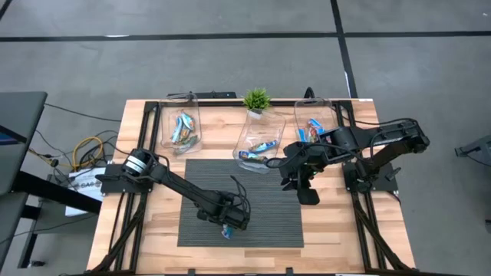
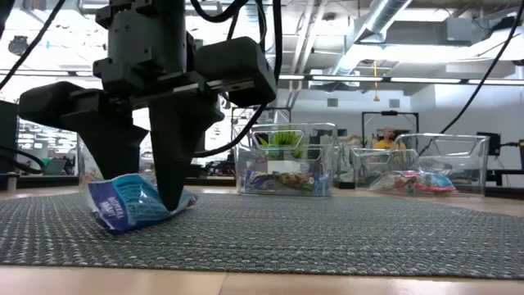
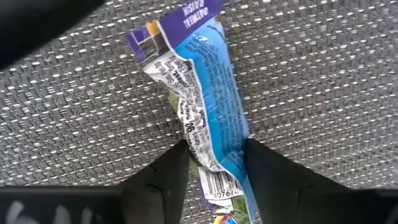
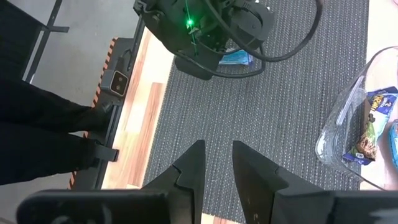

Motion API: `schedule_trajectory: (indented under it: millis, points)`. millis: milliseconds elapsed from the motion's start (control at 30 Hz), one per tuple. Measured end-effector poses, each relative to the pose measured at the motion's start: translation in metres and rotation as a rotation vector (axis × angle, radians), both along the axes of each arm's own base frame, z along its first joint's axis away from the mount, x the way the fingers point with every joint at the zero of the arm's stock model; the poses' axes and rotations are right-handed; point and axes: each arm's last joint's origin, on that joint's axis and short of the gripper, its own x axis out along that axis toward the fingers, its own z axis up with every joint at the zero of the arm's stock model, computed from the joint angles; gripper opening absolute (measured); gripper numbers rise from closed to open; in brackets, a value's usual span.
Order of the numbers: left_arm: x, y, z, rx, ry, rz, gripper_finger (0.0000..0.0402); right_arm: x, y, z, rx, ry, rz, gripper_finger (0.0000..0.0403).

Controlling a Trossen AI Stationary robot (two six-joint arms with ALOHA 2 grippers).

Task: Pick and place Granola Bars by type
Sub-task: Put the purple granola bar into the middle transparent bin

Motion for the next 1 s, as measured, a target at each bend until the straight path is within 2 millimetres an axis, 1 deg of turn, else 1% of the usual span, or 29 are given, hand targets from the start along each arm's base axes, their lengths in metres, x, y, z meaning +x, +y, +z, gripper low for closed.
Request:
schedule_trajectory:
  millis: [100, 300, 333, 367, 600, 700, 867, 1000]
  points:
    - [0.001, -0.001, 0.000, -0.007, -0.016, -0.003, 0.0116, 0.000, 0.000, 0.000, 0.000, 0.000, 0.000, 0.0071]
    - [0.004, -0.002, 0.002, -0.017, -0.049, -0.029, 0.0024, 0.000, 0.000, 0.000, -0.008, -0.006, 0.012, 0.0071]
    - [0.004, -0.002, 0.002, -0.018, -0.051, -0.029, 0.0014, 0.000, 0.000, 0.000, -0.011, -0.010, 0.017, 0.0071]
    - [0.004, -0.002, 0.002, -0.018, -0.052, -0.030, 0.0010, 0.001, 0.000, 0.000, -0.011, -0.014, 0.019, 0.0071]
    - [0.008, -0.001, 0.005, 0.000, -0.085, -0.023, 0.0013, 0.003, -0.004, 0.001, -0.024, -0.034, 0.023, 0.0071]
    - [0.013, 0.003, 0.021, 0.046, -0.143, -0.016, 0.0005, 0.005, -0.009, 0.002, -0.022, -0.052, 0.003, 0.0071]
    - [0.020, 0.021, 0.053, 0.155, -0.207, 0.009, 0.0007, 0.006, -0.021, 0.003, -0.033, -0.059, -0.047, 0.0071]
    - [0.024, 0.043, 0.092, 0.272, -0.263, 0.012, 0.0006, 0.008, -0.032, 0.003, -0.116, -0.061, -0.153, 0.0071]
